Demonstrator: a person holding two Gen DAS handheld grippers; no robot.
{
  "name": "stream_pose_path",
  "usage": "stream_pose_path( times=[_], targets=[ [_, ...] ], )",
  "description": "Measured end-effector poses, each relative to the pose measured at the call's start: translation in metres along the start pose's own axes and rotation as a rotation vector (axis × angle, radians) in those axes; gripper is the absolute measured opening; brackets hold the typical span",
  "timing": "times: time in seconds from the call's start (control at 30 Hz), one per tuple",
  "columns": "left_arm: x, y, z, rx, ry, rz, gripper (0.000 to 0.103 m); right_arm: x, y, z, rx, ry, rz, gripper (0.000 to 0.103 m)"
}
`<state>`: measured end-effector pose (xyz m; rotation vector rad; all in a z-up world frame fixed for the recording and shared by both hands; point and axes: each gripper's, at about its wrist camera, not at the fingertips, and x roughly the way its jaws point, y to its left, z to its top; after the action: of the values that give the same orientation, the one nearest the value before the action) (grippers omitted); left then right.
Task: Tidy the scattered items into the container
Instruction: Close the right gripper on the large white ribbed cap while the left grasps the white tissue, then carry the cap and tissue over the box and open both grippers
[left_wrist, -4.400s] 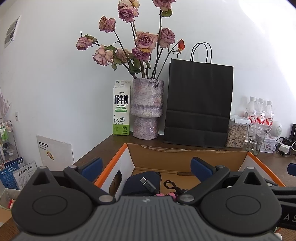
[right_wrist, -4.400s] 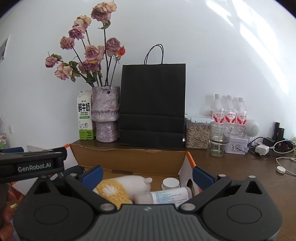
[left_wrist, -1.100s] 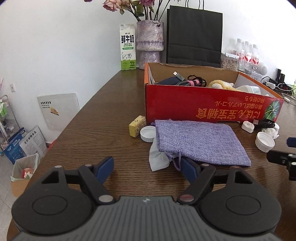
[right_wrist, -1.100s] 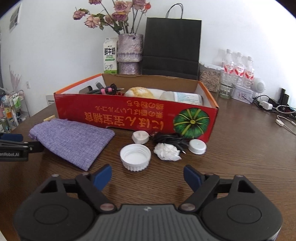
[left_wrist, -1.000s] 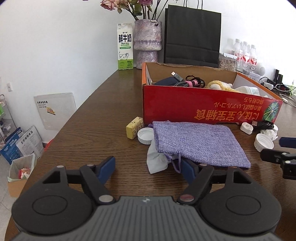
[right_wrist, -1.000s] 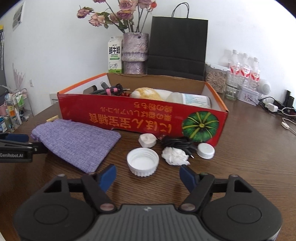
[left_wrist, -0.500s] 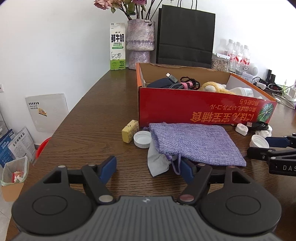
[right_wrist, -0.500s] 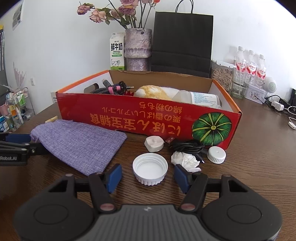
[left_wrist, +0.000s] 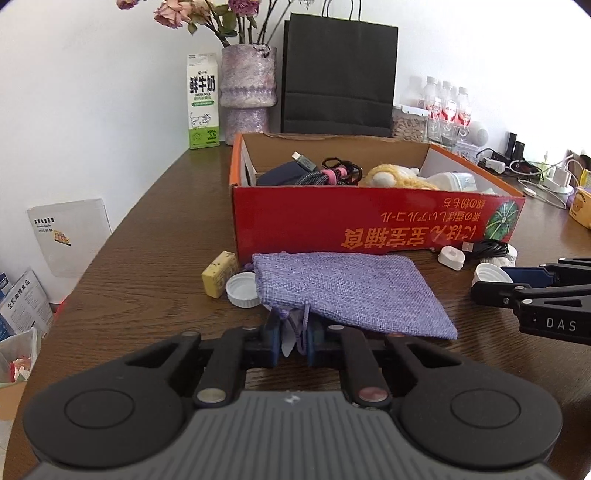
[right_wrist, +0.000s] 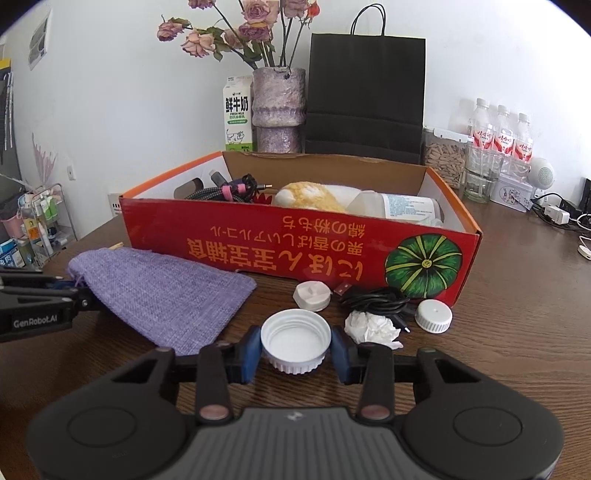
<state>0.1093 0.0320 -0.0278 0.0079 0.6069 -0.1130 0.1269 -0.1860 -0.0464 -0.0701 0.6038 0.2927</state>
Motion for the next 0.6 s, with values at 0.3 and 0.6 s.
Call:
stream_pose_path(
  times=[0.3,0.6],
  targets=[
    [-0.048,-0.004,0.014,0.003,-0.144,-0.011,0.008,-0.018,-0.006,-0.002,0.023,-0.031,0.002,0.039],
    [-0.060,-0.018,0.017,0.019,-0.173,-0.027,0.003,-0.041,-0.009,-0.003,0.026,-0.077,-0.003,0.039]
  ],
)
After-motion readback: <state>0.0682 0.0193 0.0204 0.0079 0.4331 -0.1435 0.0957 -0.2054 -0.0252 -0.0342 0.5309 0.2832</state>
